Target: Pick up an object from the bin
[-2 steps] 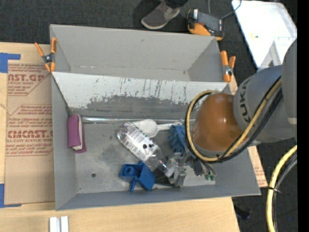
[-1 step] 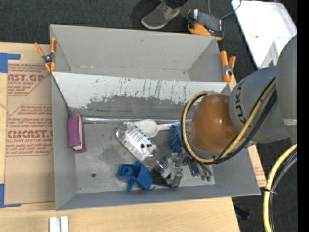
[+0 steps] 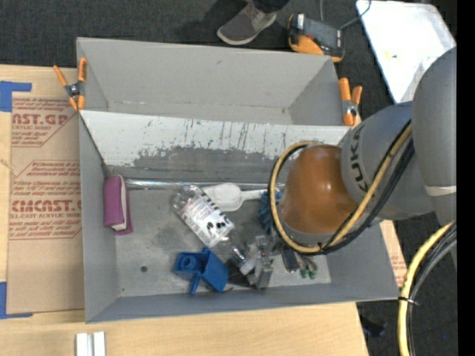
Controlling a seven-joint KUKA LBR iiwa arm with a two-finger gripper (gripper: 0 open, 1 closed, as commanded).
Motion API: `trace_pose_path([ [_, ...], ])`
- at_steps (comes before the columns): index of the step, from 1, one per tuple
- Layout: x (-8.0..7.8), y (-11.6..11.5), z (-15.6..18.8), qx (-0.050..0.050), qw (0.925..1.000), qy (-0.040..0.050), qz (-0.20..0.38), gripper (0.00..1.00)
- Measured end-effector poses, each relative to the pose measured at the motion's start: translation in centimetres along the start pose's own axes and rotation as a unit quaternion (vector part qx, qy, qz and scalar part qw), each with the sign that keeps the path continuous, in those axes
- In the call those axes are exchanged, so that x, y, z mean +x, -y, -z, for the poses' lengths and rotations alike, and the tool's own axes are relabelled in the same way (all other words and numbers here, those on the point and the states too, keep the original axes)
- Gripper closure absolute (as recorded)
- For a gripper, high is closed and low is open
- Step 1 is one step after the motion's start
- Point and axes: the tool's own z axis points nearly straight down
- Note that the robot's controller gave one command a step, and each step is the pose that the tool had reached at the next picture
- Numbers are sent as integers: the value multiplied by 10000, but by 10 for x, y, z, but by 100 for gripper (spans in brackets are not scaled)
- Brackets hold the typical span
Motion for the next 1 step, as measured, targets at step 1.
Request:
trace_pose_path([
  [1,0,0,0,1,10000,0,2,100],
])
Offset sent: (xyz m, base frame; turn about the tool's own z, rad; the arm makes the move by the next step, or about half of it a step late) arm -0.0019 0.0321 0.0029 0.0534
